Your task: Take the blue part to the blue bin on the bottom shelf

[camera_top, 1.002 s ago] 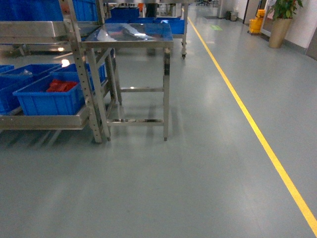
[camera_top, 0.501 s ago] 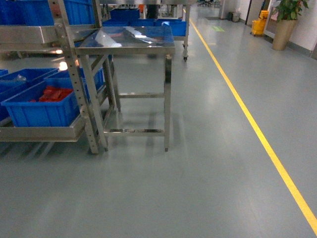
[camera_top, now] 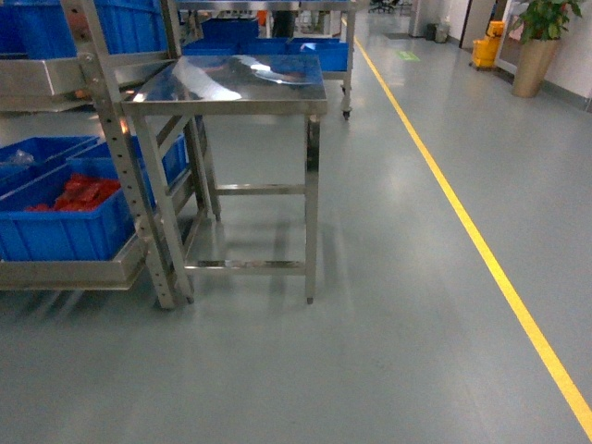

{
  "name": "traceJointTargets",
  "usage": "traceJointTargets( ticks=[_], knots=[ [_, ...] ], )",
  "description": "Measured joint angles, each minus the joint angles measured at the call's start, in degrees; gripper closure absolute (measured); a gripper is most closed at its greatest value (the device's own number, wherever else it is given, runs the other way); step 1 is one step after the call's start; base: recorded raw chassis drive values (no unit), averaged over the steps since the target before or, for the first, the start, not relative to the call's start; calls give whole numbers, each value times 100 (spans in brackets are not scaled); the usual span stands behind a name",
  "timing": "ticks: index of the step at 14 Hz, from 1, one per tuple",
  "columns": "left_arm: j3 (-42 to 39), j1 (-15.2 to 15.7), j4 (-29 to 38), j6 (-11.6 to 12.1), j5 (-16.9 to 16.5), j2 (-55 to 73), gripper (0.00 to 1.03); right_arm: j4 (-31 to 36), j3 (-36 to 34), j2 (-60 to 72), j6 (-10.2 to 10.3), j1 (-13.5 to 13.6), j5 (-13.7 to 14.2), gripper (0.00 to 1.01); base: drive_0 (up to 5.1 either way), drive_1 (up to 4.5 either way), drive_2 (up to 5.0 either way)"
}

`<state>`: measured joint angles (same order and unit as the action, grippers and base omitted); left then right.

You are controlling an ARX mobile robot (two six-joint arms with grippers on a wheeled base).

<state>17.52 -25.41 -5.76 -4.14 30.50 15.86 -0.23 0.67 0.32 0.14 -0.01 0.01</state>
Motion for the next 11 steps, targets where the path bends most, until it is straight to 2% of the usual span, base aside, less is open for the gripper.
traceJointTargets(
  ticks=[11],
  knots=[
    [4, 0, 2, 0, -7, 0, 60, 0, 0, 0, 0, 0, 0, 3, -5, 404, -414]
  ],
)
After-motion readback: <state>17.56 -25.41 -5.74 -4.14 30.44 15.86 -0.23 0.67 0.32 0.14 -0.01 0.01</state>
